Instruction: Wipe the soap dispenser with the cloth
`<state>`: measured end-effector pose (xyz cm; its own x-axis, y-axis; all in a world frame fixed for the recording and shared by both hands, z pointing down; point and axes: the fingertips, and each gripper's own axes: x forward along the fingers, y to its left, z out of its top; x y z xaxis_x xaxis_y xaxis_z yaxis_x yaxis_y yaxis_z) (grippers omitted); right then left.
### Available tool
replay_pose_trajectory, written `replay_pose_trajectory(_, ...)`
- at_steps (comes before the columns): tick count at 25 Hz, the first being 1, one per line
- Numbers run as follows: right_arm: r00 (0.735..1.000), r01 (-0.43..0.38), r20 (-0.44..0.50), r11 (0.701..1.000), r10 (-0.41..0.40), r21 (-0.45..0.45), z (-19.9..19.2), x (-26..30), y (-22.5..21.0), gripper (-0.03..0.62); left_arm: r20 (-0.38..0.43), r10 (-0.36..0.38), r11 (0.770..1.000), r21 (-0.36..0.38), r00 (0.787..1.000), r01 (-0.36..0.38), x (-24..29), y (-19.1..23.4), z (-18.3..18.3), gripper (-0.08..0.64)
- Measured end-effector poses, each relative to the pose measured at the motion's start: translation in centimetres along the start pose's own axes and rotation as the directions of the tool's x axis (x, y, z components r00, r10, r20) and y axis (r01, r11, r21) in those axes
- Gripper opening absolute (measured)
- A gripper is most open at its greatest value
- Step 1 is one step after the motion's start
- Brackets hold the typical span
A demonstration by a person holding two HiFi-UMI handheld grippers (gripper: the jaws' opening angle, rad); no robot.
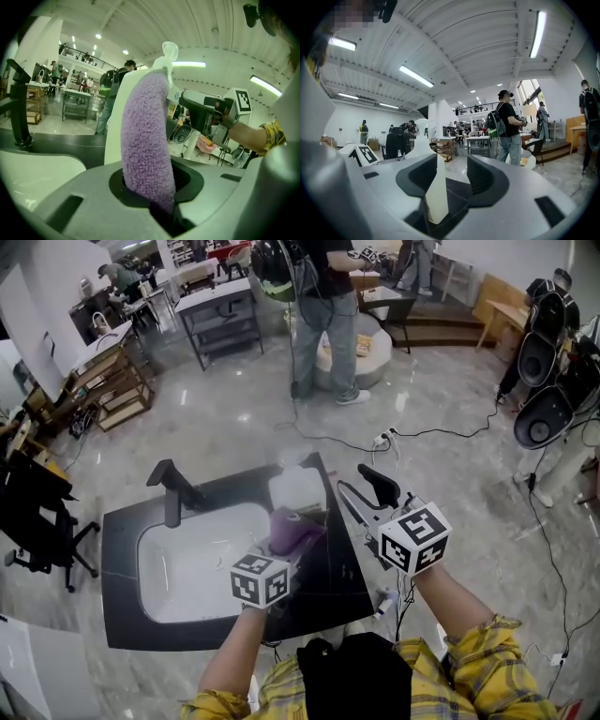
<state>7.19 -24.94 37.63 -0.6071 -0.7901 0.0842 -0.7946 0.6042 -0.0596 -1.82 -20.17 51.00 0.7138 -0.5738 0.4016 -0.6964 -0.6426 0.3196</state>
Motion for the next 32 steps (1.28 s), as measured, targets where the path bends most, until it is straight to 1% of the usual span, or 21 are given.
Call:
replay_pose_trajectory(3, 1.000, -0.001, -0.015, 1.000, 0.002, 0.011, -0.7, 0.2, 0.0, 0.189, -0.041, 0.025, 0.999, 0.033, 0.999, -0.024, 0.6, 0.6, -1.3, 0.057)
replay_pose_trajectory(8, 0.999, -0.011, -0.031, 1.000, 0.011, 0.026, -1.6, 0.2, 0.2, 0.189, -0.087, 0.034, 0.999, 0.027, 0.996, -0.031, 1.5, 1.3, -3.0, 0.057)
replay_pose_trajectory(13, 0.998, -0.019, -0.055, 0.999, 0.021, 0.038, -2.6, -0.1, 0.5, 0.189, -0.140, 0.052, 0.997, 0.056, 0.989, -0.045, 2.1, 1.9, -4.6, 0.057)
replay_pose_trajectory(20, 0.998, -0.022, -0.064, 0.999, 0.025, 0.039, -2.7, -0.9, 0.6, 0.189, -0.194, 0.072, 0.997, 0.034, 0.978, -0.066, 2.3, 2.3, -5.7, 0.057)
replay_pose_trajectory(23, 0.997, -0.057, -0.056, 0.997, 0.060, 0.042, -2.8, -1.0, 1.0, 0.189, -0.172, 0.025, 1.000, 0.014, 0.985, -0.023, 2.0, 1.2, -5.4, 0.057)
replay_pose_trajectory(25, 0.994, -0.102, -0.036, 0.994, 0.103, 0.036, -2.4, -0.9, 1.7, 0.189, -0.144, -0.006, 1.000, 0.021, 0.990, 0.009, 1.4, 0.4, -4.9, 0.057)
replay_pose_trajectory(27, 0.987, -0.159, -0.013, 0.987, 0.159, 0.031, -1.7, -0.6, 2.4, 0.189, -0.111, -0.022, 0.999, 0.024, 0.994, 0.024, 0.4, -0.2, -4.3, 0.057)
replay_pose_trajectory(30, 0.974, -0.227, 0.000, 0.974, 0.227, 0.021, -0.7, 0.0, 3.3, 0.193, -0.041, -0.055, 0.998, -0.012, 0.998, 0.055, -1.2, -1.0, -3.1, 0.057)
replay_pose_trajectory(32, 0.962, -0.272, -0.011, 0.962, 0.272, 0.006, -0.2, 0.9, 3.8, 0.212, 0.004, -0.050, 0.998, -0.044, 0.999, 0.050, -2.5, -1.0, -2.3, 0.057)
